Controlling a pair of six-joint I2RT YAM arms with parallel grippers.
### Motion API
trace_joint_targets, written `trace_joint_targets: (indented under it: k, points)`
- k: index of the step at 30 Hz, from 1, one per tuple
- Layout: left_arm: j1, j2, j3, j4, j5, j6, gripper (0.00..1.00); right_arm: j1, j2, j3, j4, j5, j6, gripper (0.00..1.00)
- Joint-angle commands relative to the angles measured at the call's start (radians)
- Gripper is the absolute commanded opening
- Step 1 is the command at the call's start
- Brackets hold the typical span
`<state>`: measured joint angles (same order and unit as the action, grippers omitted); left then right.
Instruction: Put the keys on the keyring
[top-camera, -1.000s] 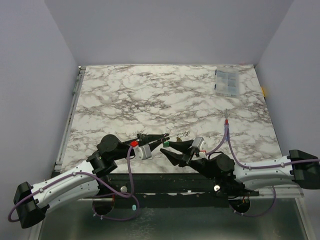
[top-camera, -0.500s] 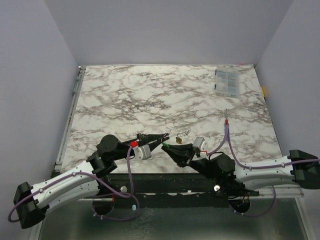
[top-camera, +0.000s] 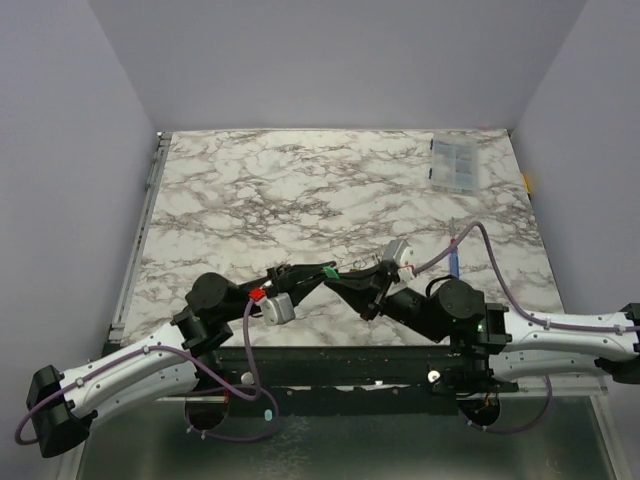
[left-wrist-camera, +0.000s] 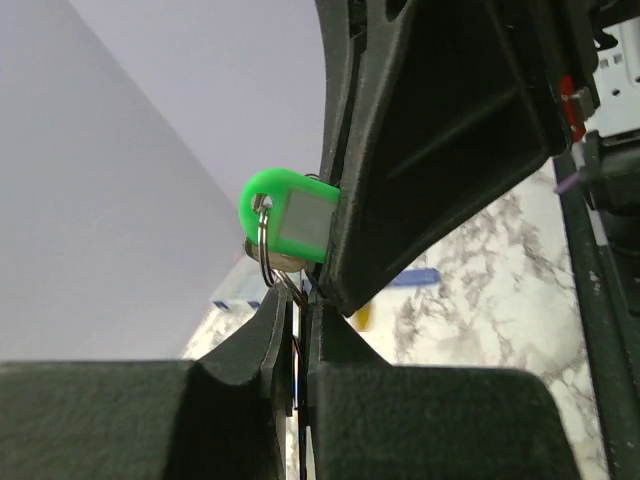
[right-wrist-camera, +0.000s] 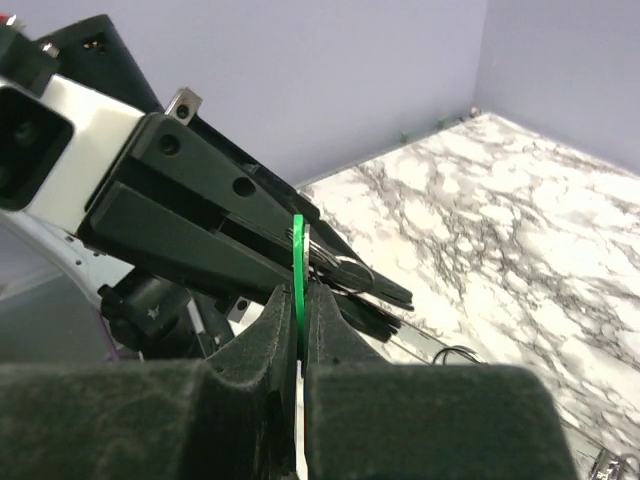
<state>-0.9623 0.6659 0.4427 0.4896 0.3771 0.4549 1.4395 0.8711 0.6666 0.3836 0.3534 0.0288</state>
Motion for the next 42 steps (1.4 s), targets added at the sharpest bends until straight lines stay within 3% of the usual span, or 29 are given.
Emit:
trace_joint_targets:
  k: [1, 11, 18, 22, 24, 30, 33, 38, 42]
  points:
    - [-0.002, 0.013, -0.011, -0.031, -0.029, 0.016, 0.00, 0.003, 0.019, 0.205, -0.278, -0.049, 0.051, 0.01]
    - [-0.001, 0.023, -0.010, -0.051, -0.061, 0.032, 0.00, 0.004, 0.062, 0.386, -0.455, -0.058, 0.068, 0.01]
    - [-0.001, 0.053, -0.003, -0.093, -0.208, 0.074, 0.00, 0.003, 0.086, 0.510, -0.658, -0.021, 0.156, 0.01]
    - [-0.001, 0.090, -0.007, -0.095, -0.282, 0.086, 0.06, 0.003, 0.078, 0.518, -0.731, 0.007, 0.206, 0.01]
    - [-0.001, 0.109, -0.006, -0.097, -0.285, 0.092, 0.12, 0.004, 0.081, 0.531, -0.775, 0.034, 0.224, 0.01]
    - [-0.001, 0.127, -0.012, -0.125, -0.238, 0.118, 0.51, 0.003, 0.130, 0.596, -0.923, 0.119, 0.219, 0.01]
    - [-0.001, 0.138, -0.005, -0.186, -0.164, 0.156, 0.64, -0.006, 0.188, 0.670, -1.069, 0.170, 0.215, 0.01]
    - [-0.001, 0.143, 0.022, -0.302, -0.127, 0.215, 0.69, -0.030, 0.225, 0.728, -1.173, 0.168, 0.224, 0.01]
    - [0.010, 0.100, 0.024, -0.357, -0.248, 0.258, 0.71, -0.040, 0.214, 0.702, -1.211, 0.181, 0.237, 0.01]
